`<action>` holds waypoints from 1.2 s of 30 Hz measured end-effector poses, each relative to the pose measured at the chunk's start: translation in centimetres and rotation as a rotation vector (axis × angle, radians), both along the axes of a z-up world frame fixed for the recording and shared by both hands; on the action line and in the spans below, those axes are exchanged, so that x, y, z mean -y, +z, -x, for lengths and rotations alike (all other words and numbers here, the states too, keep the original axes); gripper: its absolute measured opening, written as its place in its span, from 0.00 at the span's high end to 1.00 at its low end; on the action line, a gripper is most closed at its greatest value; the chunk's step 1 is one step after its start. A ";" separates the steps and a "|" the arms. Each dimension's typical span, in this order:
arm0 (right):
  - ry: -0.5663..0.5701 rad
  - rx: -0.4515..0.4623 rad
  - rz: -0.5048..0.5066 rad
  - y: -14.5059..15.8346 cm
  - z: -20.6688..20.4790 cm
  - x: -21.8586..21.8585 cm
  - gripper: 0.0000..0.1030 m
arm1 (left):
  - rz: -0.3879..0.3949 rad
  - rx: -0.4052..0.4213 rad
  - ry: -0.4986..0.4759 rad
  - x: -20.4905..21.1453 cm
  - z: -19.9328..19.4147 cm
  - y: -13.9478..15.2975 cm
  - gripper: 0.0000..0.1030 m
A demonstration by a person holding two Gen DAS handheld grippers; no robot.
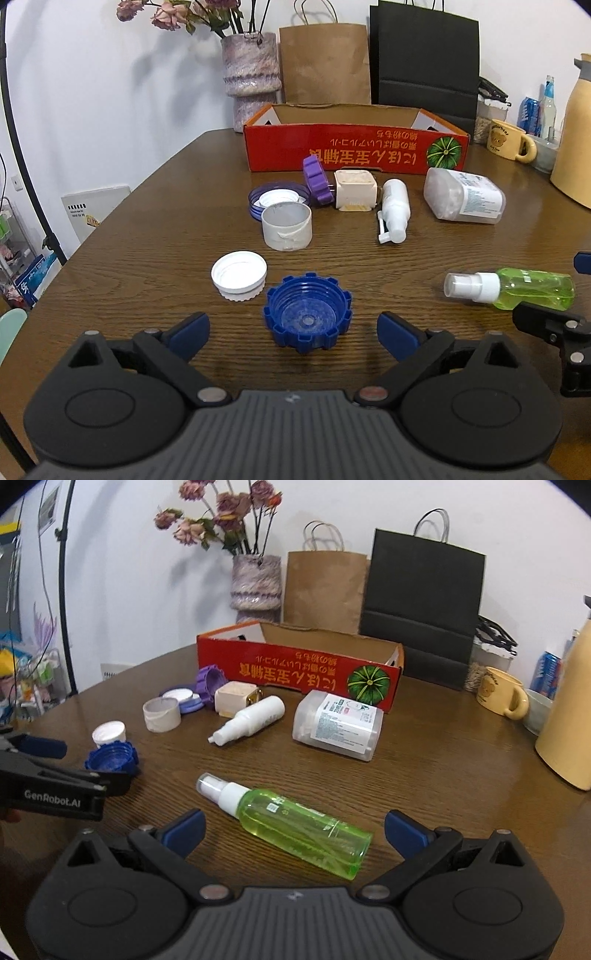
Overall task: Organize rigid objects
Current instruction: 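Grasp the blue cap with the left tool while the right tool grasps the green spray bottle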
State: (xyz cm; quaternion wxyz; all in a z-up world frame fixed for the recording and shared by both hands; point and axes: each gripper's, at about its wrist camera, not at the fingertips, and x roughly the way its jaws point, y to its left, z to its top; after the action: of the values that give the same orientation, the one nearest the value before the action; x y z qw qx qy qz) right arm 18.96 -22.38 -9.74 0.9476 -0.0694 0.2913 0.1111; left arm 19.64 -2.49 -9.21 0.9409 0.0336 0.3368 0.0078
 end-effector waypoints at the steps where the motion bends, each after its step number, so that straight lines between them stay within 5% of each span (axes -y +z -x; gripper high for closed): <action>1: 0.006 -0.003 0.011 -0.1 -0.2 0.0 0.00 | -0.001 -0.004 0.001 0.1 -0.2 -0.1 0.06; 9: 0.078 -0.037 0.068 -0.6 -2.2 0.2 0.00 | 0.002 -0.023 0.008 0.1 -1.3 -0.6 0.23; 13: 0.102 -0.051 0.067 -0.8 -2.6 0.4 0.01 | 0.021 -0.012 -0.008 0.2 -1.6 -0.5 0.48; 18: 0.131 -0.058 0.070 -1.0 -2.9 0.6 0.03 | 0.017 -0.004 -0.022 0.6 -1.7 -0.5 0.48; 25: 0.190 -0.082 0.040 -1.1 -3.5 1.1 0.26 | 0.019 -0.004 -0.021 0.7 -1.7 -0.5 0.47; 36: 0.331 -0.107 0.084 -0.5 -3.9 0.1 0.46 | 0.020 0.015 -0.020 0.3 -1.0 0.2 0.47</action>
State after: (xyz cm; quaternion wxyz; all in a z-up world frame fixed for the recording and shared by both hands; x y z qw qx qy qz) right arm 22.83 -22.44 -10.28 0.8958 -0.1502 0.3301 0.2568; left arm 20.64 -2.77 -8.98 0.9437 0.0274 0.3295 -0.0046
